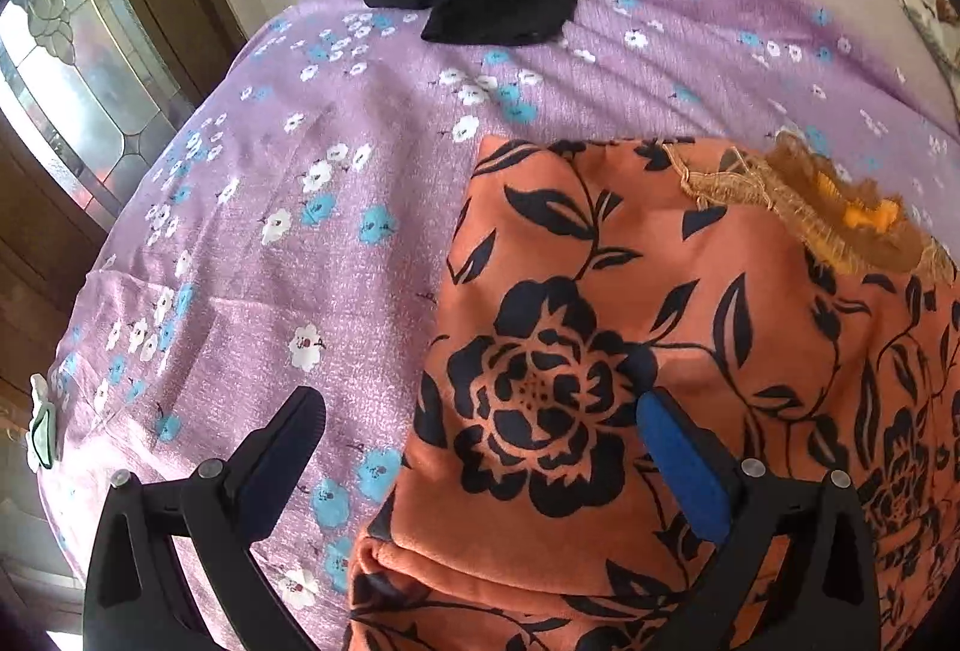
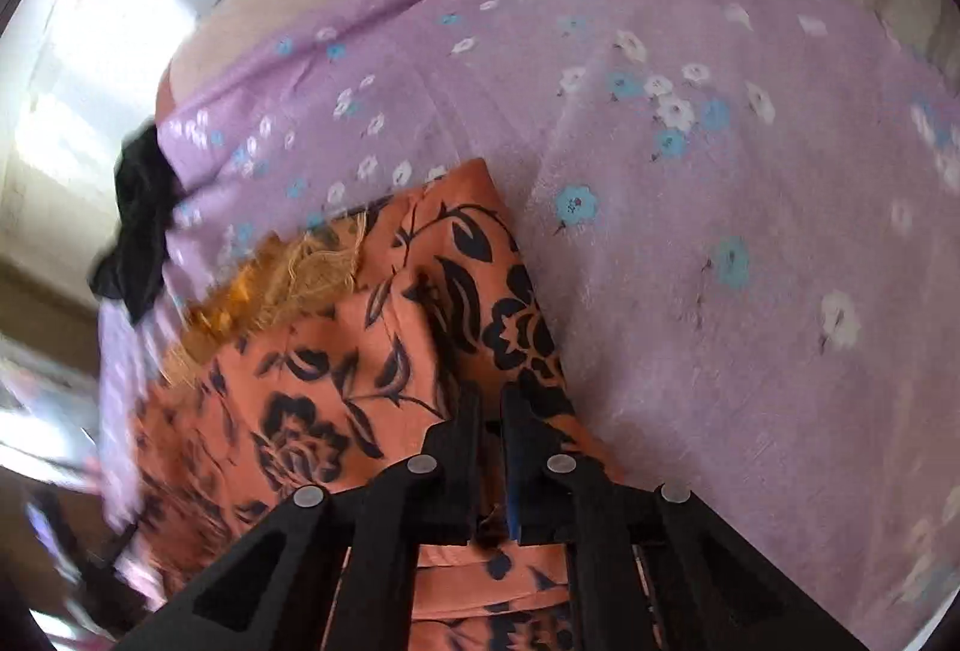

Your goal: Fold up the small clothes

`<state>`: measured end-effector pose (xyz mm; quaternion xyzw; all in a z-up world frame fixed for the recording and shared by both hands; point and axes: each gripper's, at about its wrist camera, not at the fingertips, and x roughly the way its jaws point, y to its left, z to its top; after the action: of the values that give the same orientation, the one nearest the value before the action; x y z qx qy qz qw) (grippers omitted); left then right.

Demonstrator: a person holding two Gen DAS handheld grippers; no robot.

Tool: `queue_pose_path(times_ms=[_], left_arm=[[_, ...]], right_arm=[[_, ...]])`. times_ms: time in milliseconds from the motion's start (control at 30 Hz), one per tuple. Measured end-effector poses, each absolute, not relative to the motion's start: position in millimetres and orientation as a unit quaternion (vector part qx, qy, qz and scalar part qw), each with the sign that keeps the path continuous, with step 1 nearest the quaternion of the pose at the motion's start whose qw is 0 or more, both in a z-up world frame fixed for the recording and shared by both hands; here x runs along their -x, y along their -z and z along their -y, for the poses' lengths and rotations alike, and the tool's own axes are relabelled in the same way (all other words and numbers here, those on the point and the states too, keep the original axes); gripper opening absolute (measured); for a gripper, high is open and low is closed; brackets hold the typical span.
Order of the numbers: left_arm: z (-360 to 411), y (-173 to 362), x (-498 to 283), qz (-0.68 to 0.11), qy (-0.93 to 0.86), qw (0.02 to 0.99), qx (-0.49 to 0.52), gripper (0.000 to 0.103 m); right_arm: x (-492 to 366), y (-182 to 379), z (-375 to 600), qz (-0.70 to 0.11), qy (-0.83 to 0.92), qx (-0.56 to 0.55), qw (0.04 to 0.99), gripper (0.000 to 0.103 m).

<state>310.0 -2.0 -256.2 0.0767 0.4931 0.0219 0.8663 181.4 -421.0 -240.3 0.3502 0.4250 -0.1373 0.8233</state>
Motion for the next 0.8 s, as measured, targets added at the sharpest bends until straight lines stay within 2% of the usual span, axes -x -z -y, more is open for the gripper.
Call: queue_pose_path(times_ms=[33,100,167,367,567,600,700,800], left_arm=[[2,251,-309,-0.484,-0.019,0.872,-0.073,0.103],[3,240,-307,-0.463,-0.017,0.884,-0.068,0.103],[2,238,-309,-0.461,-0.025,0.884,-0.071,0.103],[-9,261,-329,-0.511,-0.049,0.856,-0.065,0.103],[-15,264,-327,-0.520,-0.046,0.851,-0.052,0.103],[-15,264,-327,-0.522,-0.047,0.850,-0.049,0.103],[-22,265,-330,-0.526,-0.049,0.848,-0.040,0.103],[-18,264,-327,-0.526,-0.053,0.848,-0.042,0.103]], right_arm=[[-180,222,416,-0.393,0.130,-0.332,0.848,0.011],[-183,200,403,-0.350,0.107,-0.309,0.878,0.011],[-195,193,388,-0.337,0.070,-0.307,0.887,0.011],[-264,209,297,-0.407,-0.036,-0.262,0.874,0.011],[-303,253,253,-0.475,-0.029,-0.200,0.857,0.011],[-308,265,255,-0.491,-0.012,-0.198,0.848,0.008],[-309,263,259,-0.478,-0.007,-0.234,0.847,0.009],[-310,242,242,-0.454,-0.039,-0.214,0.864,0.011]])
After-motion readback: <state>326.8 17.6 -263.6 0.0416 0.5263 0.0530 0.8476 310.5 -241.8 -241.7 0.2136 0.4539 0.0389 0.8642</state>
